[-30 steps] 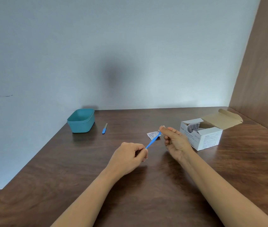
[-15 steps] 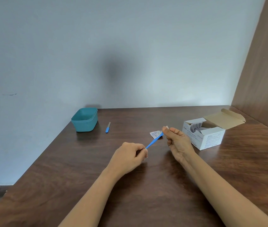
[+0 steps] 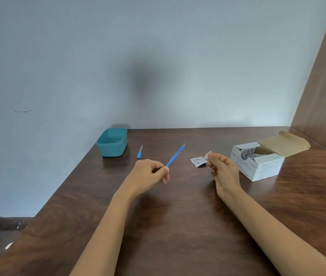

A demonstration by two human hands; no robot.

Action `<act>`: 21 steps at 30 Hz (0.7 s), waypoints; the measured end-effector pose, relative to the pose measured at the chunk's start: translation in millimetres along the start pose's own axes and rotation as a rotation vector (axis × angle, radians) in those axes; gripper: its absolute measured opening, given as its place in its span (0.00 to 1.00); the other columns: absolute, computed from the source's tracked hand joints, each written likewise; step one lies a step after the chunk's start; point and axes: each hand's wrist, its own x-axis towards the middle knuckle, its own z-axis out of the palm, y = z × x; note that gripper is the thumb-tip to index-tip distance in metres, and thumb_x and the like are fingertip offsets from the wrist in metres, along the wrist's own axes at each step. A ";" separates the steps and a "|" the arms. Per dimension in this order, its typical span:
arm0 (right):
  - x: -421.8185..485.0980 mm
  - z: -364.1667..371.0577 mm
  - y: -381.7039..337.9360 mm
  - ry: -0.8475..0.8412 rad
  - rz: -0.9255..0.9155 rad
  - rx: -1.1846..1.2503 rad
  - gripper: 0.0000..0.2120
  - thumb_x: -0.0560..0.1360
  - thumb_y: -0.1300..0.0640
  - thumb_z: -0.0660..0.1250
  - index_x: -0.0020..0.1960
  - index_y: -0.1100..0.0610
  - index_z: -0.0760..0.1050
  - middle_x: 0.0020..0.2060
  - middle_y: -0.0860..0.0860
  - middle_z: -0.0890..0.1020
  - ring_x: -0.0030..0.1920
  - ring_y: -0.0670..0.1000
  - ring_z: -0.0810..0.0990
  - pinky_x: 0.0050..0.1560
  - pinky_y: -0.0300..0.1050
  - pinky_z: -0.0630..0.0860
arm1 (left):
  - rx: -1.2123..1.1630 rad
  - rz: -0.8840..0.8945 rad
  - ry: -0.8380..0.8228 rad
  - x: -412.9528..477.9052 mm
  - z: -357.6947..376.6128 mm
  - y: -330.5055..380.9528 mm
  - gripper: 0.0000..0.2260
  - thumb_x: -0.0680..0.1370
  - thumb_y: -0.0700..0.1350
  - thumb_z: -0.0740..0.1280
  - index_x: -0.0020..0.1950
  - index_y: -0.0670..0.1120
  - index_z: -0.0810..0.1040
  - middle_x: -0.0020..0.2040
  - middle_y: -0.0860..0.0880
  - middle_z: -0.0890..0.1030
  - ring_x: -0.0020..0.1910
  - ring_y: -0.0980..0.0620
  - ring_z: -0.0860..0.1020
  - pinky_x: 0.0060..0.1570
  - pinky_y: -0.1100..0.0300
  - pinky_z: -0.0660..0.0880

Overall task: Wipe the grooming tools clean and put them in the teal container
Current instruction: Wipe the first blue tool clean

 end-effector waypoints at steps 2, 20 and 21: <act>-1.8 6.2 7.1 -0.037 -0.008 -0.049 0.06 0.71 0.63 0.72 0.43 0.56 0.76 0.31 0.49 0.81 0.32 0.44 0.74 0.32 0.35 0.66 | 0.003 -0.020 0.059 0.0 -14.7 -2.0 0.12 0.77 0.48 0.66 0.36 0.50 0.84 0.32 0.54 0.84 0.38 0.58 0.82 0.49 0.63 0.75; 12.8 112.0 61.4 -0.247 -0.023 -0.246 0.10 0.70 0.60 0.74 0.48 0.60 0.77 0.38 0.52 0.85 0.32 0.39 0.78 0.44 0.38 0.72 | 0.725 -0.314 0.559 51.1 -133.0 -70.2 0.16 0.79 0.48 0.57 0.34 0.44 0.73 0.35 0.45 0.76 0.33 0.45 0.73 0.32 0.60 0.66; 14.4 111.4 62.6 -0.255 -0.025 -0.248 0.09 0.70 0.60 0.74 0.48 0.60 0.77 0.37 0.51 0.84 0.31 0.38 0.78 0.43 0.38 0.71 | 0.775 -0.323 0.543 57.8 -135.6 -72.1 0.15 0.79 0.48 0.57 0.35 0.44 0.73 0.36 0.45 0.76 0.33 0.45 0.72 0.32 0.60 0.65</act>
